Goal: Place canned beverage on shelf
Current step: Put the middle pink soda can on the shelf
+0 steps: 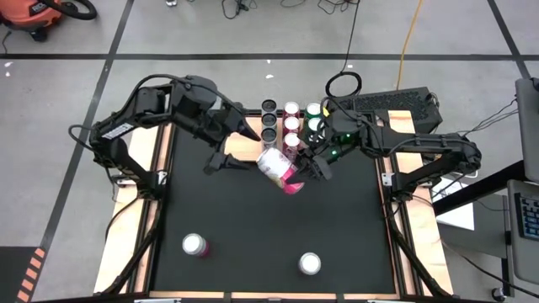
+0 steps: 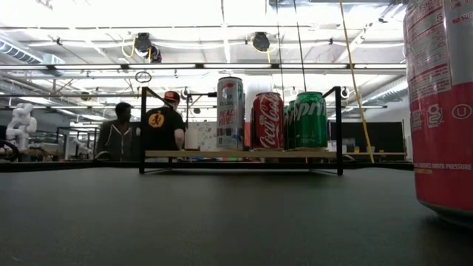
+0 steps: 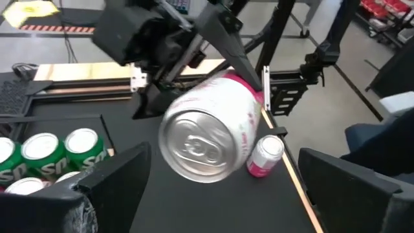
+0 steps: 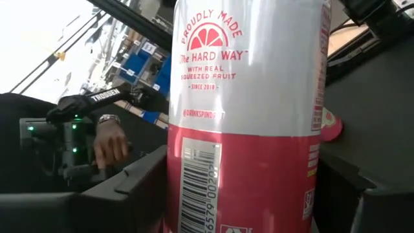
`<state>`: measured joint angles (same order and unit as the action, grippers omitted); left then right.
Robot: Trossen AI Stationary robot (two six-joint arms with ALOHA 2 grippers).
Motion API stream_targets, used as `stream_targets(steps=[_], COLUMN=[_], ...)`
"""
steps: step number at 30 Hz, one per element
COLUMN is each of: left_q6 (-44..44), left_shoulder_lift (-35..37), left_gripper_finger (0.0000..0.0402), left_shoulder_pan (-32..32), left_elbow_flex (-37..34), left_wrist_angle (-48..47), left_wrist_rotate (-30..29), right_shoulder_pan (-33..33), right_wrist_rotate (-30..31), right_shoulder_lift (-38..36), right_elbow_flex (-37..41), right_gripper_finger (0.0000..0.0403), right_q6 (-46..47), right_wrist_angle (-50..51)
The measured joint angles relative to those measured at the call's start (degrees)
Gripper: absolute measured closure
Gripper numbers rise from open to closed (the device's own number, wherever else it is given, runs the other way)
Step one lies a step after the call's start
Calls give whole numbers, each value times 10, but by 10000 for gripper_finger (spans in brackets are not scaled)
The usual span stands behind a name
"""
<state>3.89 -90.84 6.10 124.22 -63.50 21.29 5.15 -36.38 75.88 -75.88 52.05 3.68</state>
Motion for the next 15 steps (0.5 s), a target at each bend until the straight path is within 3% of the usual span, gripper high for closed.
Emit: stream_targets(steps=[5,15], left_q6=[8,56], left_shoulder_lift=[-2,-24], left_gripper_finger=[8,8], left_shoulder_pan=[25,29], left_elbow_flex=[0,0], left_wrist_angle=[4,51], left_wrist_rotate=[58,117], right_shoulder_pan=[0,0], right_wrist_rotate=[-14,-32], right_shoulder_lift=[0,0], right_elbow_flex=[0,0], right_gripper_finger=[135,135], right_q6=[3,-1], right_wrist_angle=[-16,-22])
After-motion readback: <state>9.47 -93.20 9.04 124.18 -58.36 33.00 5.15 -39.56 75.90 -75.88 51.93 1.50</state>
